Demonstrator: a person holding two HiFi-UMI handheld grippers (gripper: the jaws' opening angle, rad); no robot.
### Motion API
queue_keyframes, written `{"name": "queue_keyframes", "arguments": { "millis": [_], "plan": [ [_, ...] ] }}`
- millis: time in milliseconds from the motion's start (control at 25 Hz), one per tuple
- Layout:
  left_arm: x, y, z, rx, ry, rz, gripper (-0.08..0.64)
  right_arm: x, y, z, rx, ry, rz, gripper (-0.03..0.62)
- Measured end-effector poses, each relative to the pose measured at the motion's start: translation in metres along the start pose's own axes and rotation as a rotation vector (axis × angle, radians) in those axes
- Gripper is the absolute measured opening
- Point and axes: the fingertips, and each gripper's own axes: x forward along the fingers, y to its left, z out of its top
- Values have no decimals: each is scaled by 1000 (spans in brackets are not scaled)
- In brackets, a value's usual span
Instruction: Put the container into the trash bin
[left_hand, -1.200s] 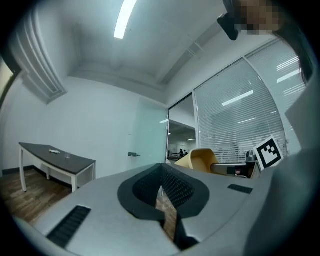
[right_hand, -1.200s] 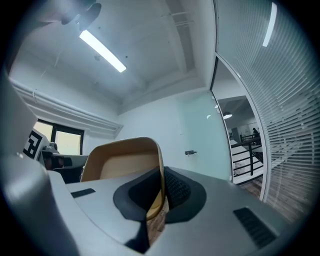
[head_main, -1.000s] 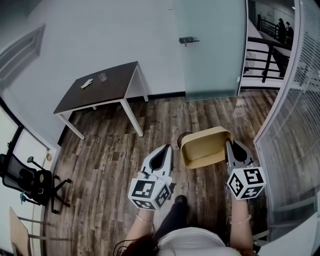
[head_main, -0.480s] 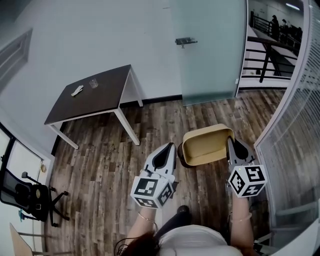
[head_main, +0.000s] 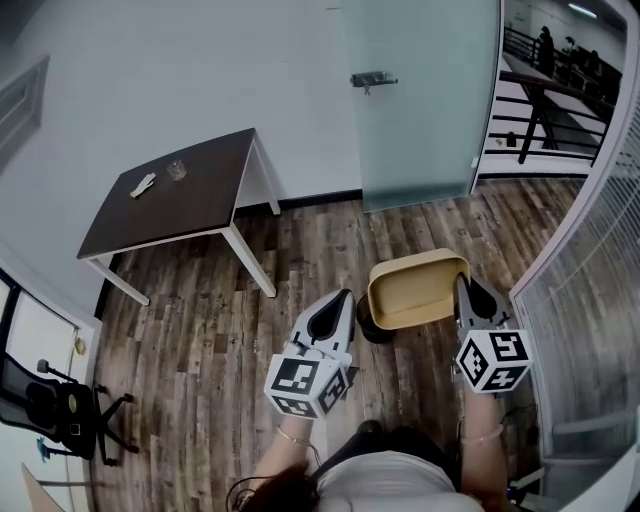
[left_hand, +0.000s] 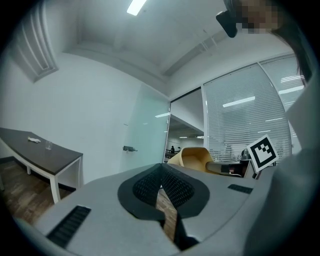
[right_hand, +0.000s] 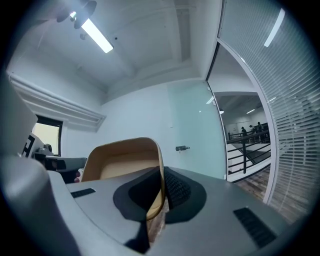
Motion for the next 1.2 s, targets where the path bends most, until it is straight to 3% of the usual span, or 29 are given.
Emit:
{"name": "queue_keyframes", "arguments": {
  "millis": [440, 880, 1200],
  "plan": [
    [82, 28, -21, -8, 35, 4, 18, 85, -47, -24, -3, 49, -20, 15],
    [198, 56, -35, -41, 35, 77, 18, 192, -108, -39, -32, 116, 59, 16],
    [236, 90, -57, -69, 65, 135, 18, 251, -119, -67, -40, 182, 108, 15]
  ]
}}
